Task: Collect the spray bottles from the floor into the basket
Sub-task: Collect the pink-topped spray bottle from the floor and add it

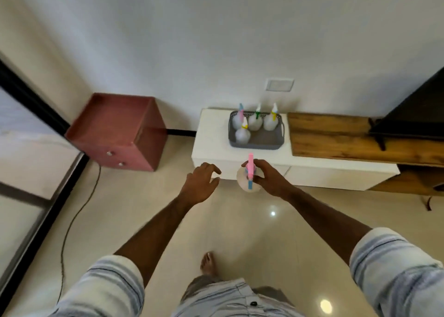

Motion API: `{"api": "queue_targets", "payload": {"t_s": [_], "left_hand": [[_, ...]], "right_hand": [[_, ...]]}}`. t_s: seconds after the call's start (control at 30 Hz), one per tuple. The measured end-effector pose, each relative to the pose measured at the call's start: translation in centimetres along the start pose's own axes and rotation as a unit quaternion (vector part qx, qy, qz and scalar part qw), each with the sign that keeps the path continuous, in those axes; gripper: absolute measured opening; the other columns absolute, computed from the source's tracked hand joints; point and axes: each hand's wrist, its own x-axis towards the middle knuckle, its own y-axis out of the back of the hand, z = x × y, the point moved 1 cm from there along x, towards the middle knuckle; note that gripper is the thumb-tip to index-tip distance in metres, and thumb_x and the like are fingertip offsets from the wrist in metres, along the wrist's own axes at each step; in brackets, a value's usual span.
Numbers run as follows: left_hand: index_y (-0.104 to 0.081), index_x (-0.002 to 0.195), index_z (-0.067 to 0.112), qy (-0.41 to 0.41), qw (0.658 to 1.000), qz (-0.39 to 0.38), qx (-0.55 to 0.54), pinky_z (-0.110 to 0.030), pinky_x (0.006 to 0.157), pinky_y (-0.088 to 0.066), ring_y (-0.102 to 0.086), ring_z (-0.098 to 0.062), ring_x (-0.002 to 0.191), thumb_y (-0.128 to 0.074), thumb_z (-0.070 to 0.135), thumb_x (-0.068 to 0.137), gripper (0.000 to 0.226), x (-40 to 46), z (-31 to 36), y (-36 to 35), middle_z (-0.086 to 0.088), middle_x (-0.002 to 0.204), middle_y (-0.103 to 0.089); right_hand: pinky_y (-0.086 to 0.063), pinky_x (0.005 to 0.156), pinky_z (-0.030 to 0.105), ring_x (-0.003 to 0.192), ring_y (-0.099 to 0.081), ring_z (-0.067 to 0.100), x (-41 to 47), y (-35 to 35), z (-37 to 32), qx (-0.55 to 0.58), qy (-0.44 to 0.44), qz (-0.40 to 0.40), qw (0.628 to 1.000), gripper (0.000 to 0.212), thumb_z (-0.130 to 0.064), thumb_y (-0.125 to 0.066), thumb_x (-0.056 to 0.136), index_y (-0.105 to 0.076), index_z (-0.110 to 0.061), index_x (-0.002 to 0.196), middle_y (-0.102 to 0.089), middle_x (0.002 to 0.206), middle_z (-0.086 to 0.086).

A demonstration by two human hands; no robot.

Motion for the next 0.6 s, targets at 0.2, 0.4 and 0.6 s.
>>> {"api": "queue_targets", "payload": {"t_s": [0.2, 0.4, 0.6], "left_hand": [[-0.056, 0.120, 0.027, -0.001, 0.999, -0.053, -0.003, -0.044, 0.100, -0.036, -0.051, -0.024, 0.123, -0.051, 0.034, 0.098, 0.024, 13.8, 0.9, -0.5, 0.003, 0.131, -0.052], [-0.054, 0.125, 0.022, 0.057, 0.996, -0.065, -0.007, -0.045, 0.099, -0.039, -0.052, -0.026, 0.122, -0.053, 0.031, 0.098, 0.028, 26.7, 1.0, -3.3, -0.001, 0.136, -0.050], [-0.049, 0.133, 0.013, 0.131, 0.988, -0.084, -0.008, -0.046, 0.100, -0.044, -0.052, -0.031, 0.123, -0.055, 0.029, 0.097, 0.040, 36.8, 0.8, -7.0, -0.008, 0.140, -0.048]], "right_hand": [[-0.039, 0.104, 0.032, 0.123, -0.054, 0.020, 9.3, 7.5, 6.2, 0.032, -0.079, 0.009, 0.996, 0.040, -0.005, -0.062, 0.093, -0.056, -0.016, 0.131, -0.059, 0.135, 0.003], [-0.038, 0.099, 0.028, 0.124, -0.054, 0.022, 21.2, 13.0, 14.2, 0.056, -0.108, -0.018, 0.992, 0.044, -0.005, -0.065, 0.092, -0.053, -0.014, 0.134, -0.060, 0.132, 0.005], [-0.039, 0.099, 0.025, 0.121, -0.053, 0.021, 30.7, 15.9, 21.4, 0.044, -0.126, -0.041, 0.990, 0.036, 0.004, -0.063, 0.088, -0.061, -0.021, 0.114, -0.059, 0.127, 0.002]]}}
